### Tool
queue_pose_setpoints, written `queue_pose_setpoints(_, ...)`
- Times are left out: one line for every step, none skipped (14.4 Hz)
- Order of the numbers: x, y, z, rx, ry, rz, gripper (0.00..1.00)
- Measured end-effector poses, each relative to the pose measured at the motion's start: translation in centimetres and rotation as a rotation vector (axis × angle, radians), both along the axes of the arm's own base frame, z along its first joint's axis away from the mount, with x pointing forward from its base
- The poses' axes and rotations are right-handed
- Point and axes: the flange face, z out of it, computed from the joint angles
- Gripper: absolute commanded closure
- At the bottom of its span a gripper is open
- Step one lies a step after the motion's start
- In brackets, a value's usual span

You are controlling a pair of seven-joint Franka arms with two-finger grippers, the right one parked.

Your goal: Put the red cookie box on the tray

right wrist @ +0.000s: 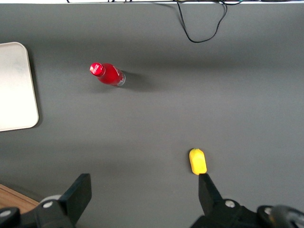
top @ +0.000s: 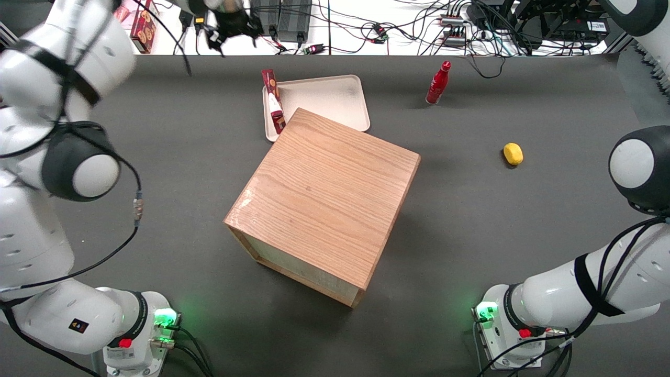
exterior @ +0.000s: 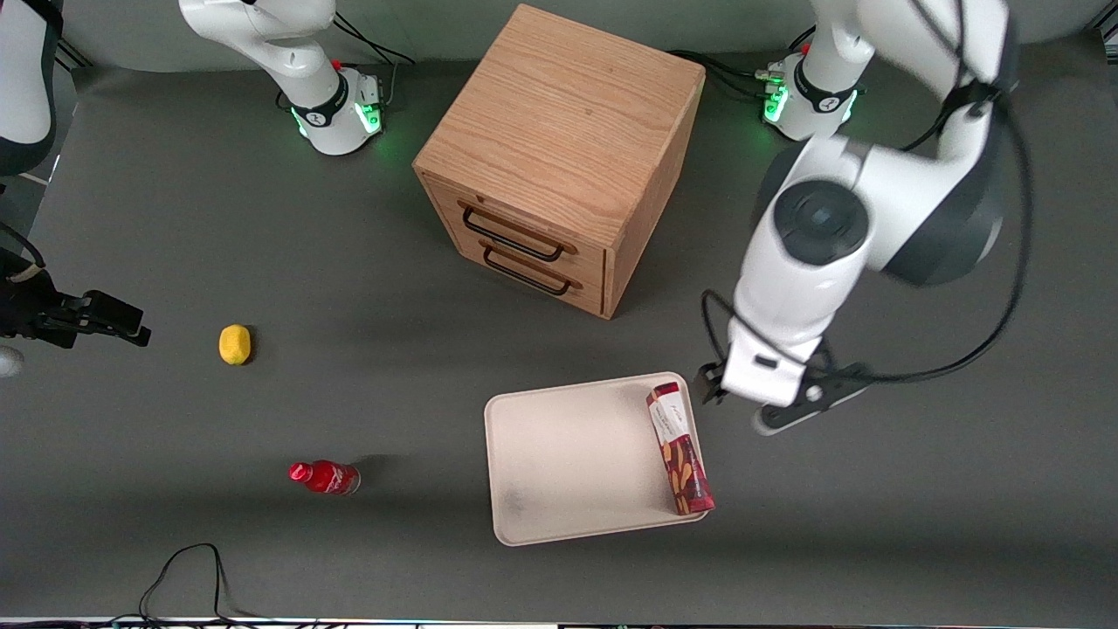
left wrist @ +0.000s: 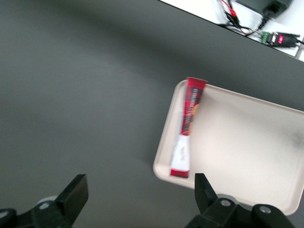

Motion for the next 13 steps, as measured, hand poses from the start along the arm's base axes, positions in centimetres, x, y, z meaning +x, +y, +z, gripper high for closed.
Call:
queue_pose_setpoints(-0.6, 1.6, 2.1, 0.004, 0.007, 0.004, 0.00)
queue_pose_setpoints(-1.1, 3.3, 4.0, 0.006, 0.014, -0.004, 0.00)
queue_pose_setpoints(-1.5, 5.3, 5.7, 0.002, 0.025, -0.017, 0.00)
queue_pose_setpoints(-1.8, 7.5, 7.2, -0.004, 0.036, -0.036, 0.00)
queue_pose_setpoints(-2.2, 9.9, 8.7, -0.004, 0.044, -0.057, 0.00)
queue_pose_setpoints(-2.6, 12.4, 10.0, 0.000, 0.053, -0.079, 0.00)
queue_pose_setpoints(-3.0, 14.9, 11.2, 0.004, 0.058, -0.103, 0.00)
queue_pose_setpoints(-3.4, 17.3, 12.4, 0.008, 0.059, -0.128, 0.00)
queue_pose_setpoints(-3.9, 19.5, 13.3, 0.013, 0.062, -0.153, 0.00)
queue_pose_setpoints(-4.4, 21.7, 14.0, 0.018, 0.070, -0.180, 0.00)
queue_pose_setpoints(-4.8, 23.8, 14.6, 0.023, 0.076, -0.210, 0.00)
queue_pose_setpoints(-5.2, 25.8, 15.0, 0.027, 0.081, -0.240, 0.00)
queue_pose_setpoints(-5.6, 27.6, 15.2, 0.023, 0.087, -0.269, 0.00)
